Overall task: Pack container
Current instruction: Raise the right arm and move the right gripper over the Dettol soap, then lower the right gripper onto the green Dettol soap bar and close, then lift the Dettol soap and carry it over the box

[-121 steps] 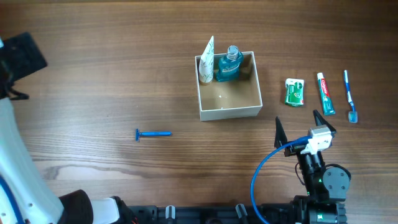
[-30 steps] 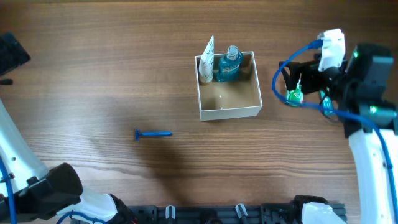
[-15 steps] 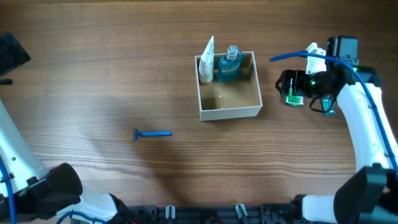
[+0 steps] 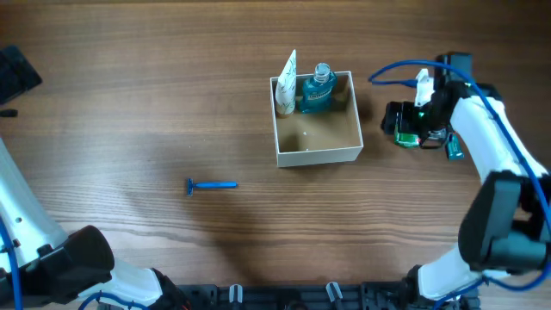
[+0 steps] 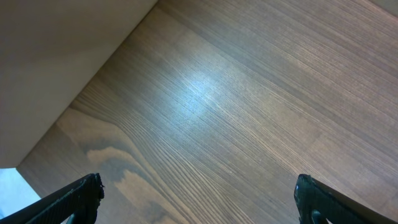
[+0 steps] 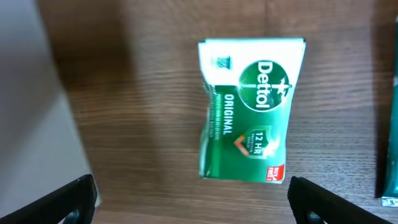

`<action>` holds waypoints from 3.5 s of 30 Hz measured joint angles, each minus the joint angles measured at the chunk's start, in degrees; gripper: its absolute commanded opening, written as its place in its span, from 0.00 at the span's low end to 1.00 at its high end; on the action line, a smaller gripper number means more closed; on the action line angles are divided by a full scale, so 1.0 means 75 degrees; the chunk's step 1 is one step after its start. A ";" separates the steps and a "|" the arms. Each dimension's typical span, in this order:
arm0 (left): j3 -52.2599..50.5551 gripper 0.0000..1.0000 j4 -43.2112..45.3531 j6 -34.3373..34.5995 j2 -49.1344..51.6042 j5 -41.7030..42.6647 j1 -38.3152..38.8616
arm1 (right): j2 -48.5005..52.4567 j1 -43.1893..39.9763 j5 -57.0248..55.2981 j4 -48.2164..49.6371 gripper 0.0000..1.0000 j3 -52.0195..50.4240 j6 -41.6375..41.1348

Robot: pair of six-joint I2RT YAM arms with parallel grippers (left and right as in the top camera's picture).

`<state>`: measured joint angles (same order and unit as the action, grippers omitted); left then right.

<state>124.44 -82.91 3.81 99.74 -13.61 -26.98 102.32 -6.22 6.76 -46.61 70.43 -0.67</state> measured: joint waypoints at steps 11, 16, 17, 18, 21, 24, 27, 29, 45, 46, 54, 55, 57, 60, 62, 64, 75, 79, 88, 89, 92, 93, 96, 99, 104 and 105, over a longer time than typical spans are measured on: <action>0.0000 1.00 -0.0003 -0.0003 0.0003 -0.0003 0.0000 | 0.0117 0.0000 -0.0577 0.0676 1.00 0.0000 -0.0050; 0.0000 1.00 -0.0003 0.0000 0.0003 -0.0003 0.0000 | 0.0504 0.0000 -0.0816 0.0685 1.00 0.0000 -0.0017; 0.0000 1.00 -0.0006 0.0000 0.0003 -0.0003 0.0000 | 0.0580 0.0000 -0.0860 0.0685 1.00 0.0000 -0.0017; 0.0000 1.00 -0.0003 -0.0003 0.0003 -0.0003 0.0000 | 0.0627 0.0000 -0.0889 0.0685 1.00 0.0000 -0.0017; 0.0000 1.00 -0.0003 -0.0003 0.0003 -0.0003 0.0000 | 0.0804 0.0000 -0.0941 0.0697 1.00 0.0000 -0.0017; 0.0000 1.00 -0.0003 0.0000 0.0003 -0.0003 0.0000 | 0.0962 0.0000 -0.0947 0.0717 0.99 0.0000 -0.0026; 0.0000 1.00 -0.0006 0.0000 0.0003 -0.0003 0.0000 | 0.1105 0.0000 -0.0968 0.0743 0.95 0.0000 -0.0052; 0.0000 1.00 -0.0003 0.0000 0.0003 -0.0003 0.0000 | 0.1163 0.0000 -0.0970 0.0772 0.91 0.0000 -0.0114; 0.0000 1.00 -0.0003 0.0000 0.0003 -0.0003 0.0000 | 0.1224 0.0000 -0.0973 0.1070 0.89 0.0000 -0.0428; 0.0000 1.00 -0.0006 0.0000 0.0003 -0.0003 0.0000 | 0.1224 0.0000 -0.0973 0.1075 0.89 0.0000 -0.0425; 0.0000 1.00 -0.0006 -0.0003 0.0003 -0.0003 0.0000 | 0.1329 0.0000 -0.1052 0.1090 0.84 0.0015 -0.0428; 0.0000 1.00 -0.0003 -0.0003 0.0003 -0.0003 0.0000 | 0.1332 0.0000 -0.1058 0.1090 0.81 0.0015 -0.0431; 0.0000 1.00 -0.0003 0.0000 0.0003 -0.0003 0.0000 | 0.1335 0.0000 -0.1058 0.1090 0.75 0.0017 -0.0437; 0.0000 1.00 -0.0006 0.0000 0.0003 -0.0003 0.0000 | 0.1338 0.0000 -0.1058 0.1093 0.60 0.0017 -0.0466; 0.0000 1.00 -0.0003 -0.0003 0.0003 -0.0003 0.0000 | 0.1338 0.0000 -0.1058 0.1105 0.50 0.0017 -0.0475; 0.0000 1.00 -0.0006 0.0000 0.0003 0.0000 0.0000 | 0.1343 0.0000 -0.1058 0.1113 0.40 0.0032 -0.0498; 0.0000 1.00 -0.0003 0.0000 0.0003 -0.0003 0.0000 | 0.1437 0.0000 -0.1078 0.0930 0.20 0.0280 -0.0510; 0.0000 1.00 -0.0003 0.0000 0.0003 -0.0003 0.0000 | 0.1571 0.0000 -0.0991 0.0507 0.21 0.0778 -0.0510; 0.0000 1.00 -0.0009 0.0000 0.0000 0.0000 0.0000 | 0.1527 0.0000 0.0108 -0.1227 0.20 0.2681 -0.0510; 0.0000 1.00 -0.0009 0.0000 0.0003 -0.0003 0.0000 | 0.1504 0.0003 0.0216 -0.1463 0.20 0.2917 -0.0513; 0.0000 1.00 -0.0009 0.0000 0.0003 -0.0003 0.0000 | 0.1233 0.0015 0.0446 -0.2162 0.21 0.3654 -0.0513; 0.0000 1.00 -0.0012 0.0000 0.0003 -0.0003 0.0000 | 0.1116 0.0023 0.0495 -0.2361 0.21 0.3870 -0.0516; 0.0000 1.00 -0.0009 0.0000 0.0003 0.0000 0.0000 | 0.0603 0.0096 0.0577 -0.2716 0.21 0.4488 -0.0516; 0.0000 1.00 -0.0012 0.0000 0.0000 0.0000 0.0000 | -0.0015 0.0239 0.0638 -0.3063 0.21 0.4838 -0.0539; 0.0000 1.00 -0.0009 -0.0003 0.0003 -0.0003 0.0000 | -0.1096 0.0565 0.0708 -0.3899 0.21 0.4989 -0.0866; 0.0000 1.00 -0.0012 -0.0003 0.0003 -0.0003 0.0000 | -0.1239 0.0647 0.0731 -0.4100 0.21 0.4989 -0.0927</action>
<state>124.44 -83.00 3.79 99.77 -13.63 -26.98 93.03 -1.37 12.25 -77.36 107.85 -7.62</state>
